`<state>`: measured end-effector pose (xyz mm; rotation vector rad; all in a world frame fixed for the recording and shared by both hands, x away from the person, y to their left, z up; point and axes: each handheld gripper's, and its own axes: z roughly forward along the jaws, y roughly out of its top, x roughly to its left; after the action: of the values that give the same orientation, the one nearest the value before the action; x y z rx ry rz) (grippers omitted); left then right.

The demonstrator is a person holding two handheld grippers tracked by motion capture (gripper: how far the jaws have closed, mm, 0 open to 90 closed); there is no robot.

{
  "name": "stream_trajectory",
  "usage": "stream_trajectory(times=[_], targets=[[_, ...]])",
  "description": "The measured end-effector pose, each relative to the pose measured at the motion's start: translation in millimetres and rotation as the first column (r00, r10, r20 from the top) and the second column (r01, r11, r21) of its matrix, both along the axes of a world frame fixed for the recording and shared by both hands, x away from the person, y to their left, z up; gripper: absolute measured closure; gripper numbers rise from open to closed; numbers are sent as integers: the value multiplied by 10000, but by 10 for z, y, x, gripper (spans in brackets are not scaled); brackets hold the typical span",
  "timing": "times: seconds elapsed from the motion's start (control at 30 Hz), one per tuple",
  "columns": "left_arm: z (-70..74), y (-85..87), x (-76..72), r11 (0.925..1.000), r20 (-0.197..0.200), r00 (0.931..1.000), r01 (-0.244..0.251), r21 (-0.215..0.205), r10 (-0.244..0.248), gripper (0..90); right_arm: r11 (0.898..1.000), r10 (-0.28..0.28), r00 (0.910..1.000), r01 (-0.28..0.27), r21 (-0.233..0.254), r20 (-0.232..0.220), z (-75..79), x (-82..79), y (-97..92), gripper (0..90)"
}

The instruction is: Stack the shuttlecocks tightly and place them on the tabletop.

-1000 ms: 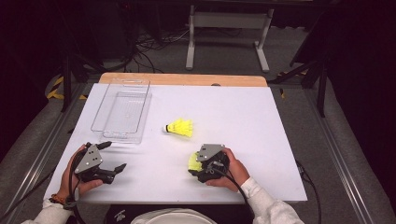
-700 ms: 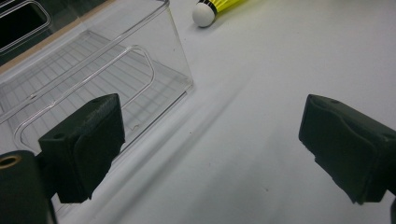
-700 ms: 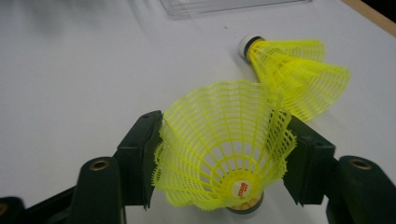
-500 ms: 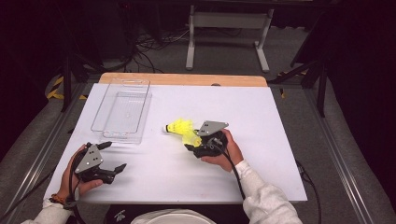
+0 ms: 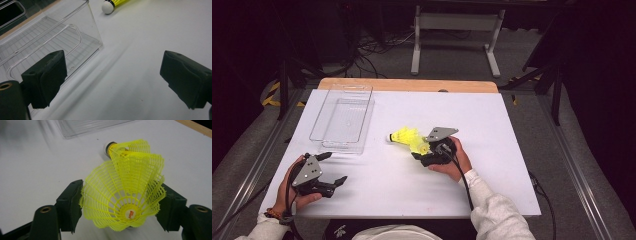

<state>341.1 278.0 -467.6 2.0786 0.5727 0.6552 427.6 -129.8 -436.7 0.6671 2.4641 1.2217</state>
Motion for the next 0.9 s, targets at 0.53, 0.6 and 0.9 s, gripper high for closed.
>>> stream_trajectory(times=[0.53, 0.6, 0.9], targets=[[7, -3, -6, 10000, 49, 10000, 19, 89, -19, 82, 9978, -317, 9987, 293, -598, -402, -92, -169, -501, 291], [6, -5, -6, 10000, 42, 10000, 22, 61, -22, 81, 9973, -402, 9980, 371, -638, -481, -117, -183, -552, 289], [6, -3, -5, 10000, 43, 10000, 27, 94, -27, 81, 9938, -666, 9960, 609, -929, -597, -215, -222, -673, 279]])
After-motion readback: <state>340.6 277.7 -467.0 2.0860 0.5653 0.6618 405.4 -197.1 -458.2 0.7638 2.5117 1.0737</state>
